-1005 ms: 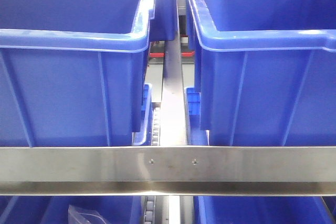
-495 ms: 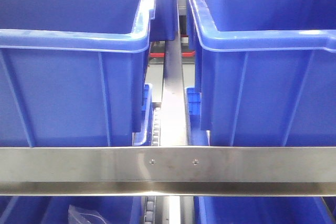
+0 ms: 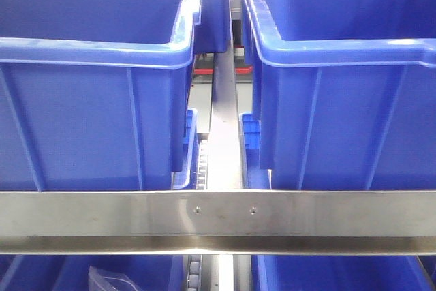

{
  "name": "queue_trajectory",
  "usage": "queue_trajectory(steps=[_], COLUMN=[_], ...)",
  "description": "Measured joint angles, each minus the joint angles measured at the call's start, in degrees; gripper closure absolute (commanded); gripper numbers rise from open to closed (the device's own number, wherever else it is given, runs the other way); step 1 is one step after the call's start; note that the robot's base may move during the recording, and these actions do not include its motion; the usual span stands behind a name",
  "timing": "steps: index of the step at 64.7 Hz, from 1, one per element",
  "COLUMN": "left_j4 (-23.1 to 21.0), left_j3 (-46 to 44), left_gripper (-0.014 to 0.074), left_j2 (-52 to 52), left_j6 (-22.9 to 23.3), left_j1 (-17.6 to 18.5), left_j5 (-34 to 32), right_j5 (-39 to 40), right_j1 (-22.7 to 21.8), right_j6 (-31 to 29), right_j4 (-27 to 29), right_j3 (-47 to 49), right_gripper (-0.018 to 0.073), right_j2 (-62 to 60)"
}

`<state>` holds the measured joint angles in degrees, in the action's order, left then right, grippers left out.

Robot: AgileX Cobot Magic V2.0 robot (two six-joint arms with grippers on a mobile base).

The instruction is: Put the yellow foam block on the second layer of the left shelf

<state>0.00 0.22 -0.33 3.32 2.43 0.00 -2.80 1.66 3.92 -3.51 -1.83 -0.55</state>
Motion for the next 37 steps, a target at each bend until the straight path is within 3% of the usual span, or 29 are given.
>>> queue_trajectory(steps=[37], left_j4=[0.0], left_j3=[0.0], left_gripper=[0.0472], left_j2=[0.0], left_j6=[0.0], left_j1=[0.0], left_j5=[0.0], right_j5=[0.09], right_j1=[0.0], right_j6=[0.0], right_j4=[0.0], right_j3=[0.0], right_gripper=[0.0531], right_j2=[0.0])
